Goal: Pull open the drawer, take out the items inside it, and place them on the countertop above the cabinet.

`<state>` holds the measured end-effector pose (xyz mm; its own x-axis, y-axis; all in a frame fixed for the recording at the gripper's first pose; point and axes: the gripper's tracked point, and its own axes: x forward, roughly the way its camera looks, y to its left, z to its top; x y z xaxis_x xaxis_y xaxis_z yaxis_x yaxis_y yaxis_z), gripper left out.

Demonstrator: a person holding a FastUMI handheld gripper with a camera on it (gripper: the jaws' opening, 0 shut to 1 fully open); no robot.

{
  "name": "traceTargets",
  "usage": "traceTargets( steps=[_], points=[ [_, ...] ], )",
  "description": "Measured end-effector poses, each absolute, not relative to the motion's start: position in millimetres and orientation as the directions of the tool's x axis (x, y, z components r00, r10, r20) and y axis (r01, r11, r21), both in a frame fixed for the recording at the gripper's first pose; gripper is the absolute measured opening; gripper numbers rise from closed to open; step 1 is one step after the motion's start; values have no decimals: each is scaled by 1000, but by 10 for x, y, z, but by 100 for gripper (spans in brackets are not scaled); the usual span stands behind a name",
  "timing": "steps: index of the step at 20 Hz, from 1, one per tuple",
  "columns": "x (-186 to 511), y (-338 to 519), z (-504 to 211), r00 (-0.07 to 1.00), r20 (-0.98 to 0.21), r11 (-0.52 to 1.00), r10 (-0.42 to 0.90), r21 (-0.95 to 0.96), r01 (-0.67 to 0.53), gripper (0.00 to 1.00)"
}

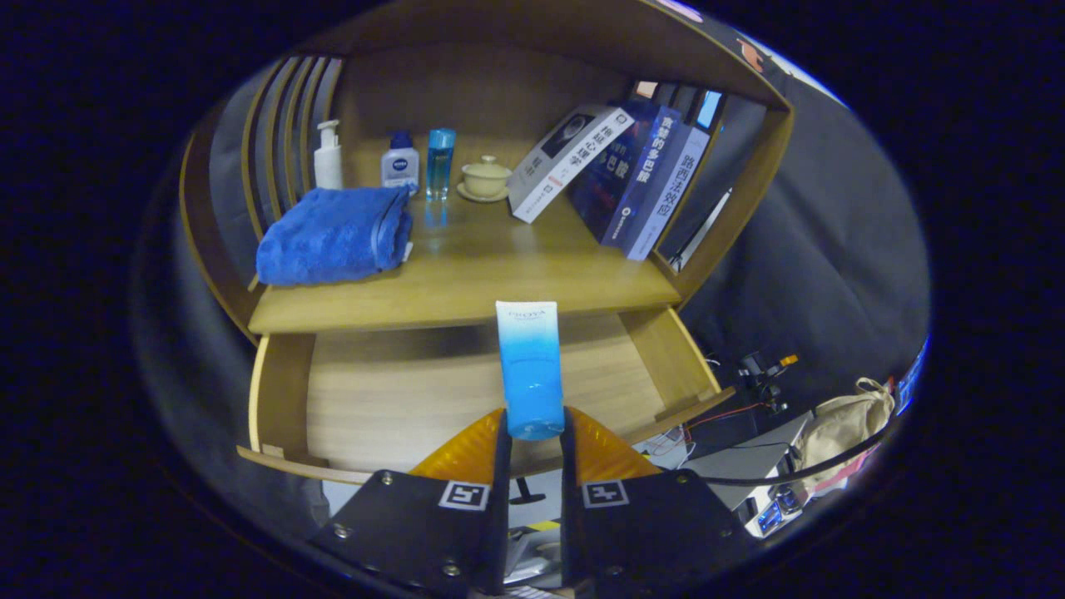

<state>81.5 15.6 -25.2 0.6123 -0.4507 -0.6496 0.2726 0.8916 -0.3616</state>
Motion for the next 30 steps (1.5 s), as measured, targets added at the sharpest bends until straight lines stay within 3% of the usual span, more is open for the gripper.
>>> traceTargets(
  steps=[12,30],
  points=[
    [1702,120,-434,662,-664,937,-348,-279,213,26],
    [2406,-95,-761,651,-715,967,-253,-169,190,26]
  ],
)
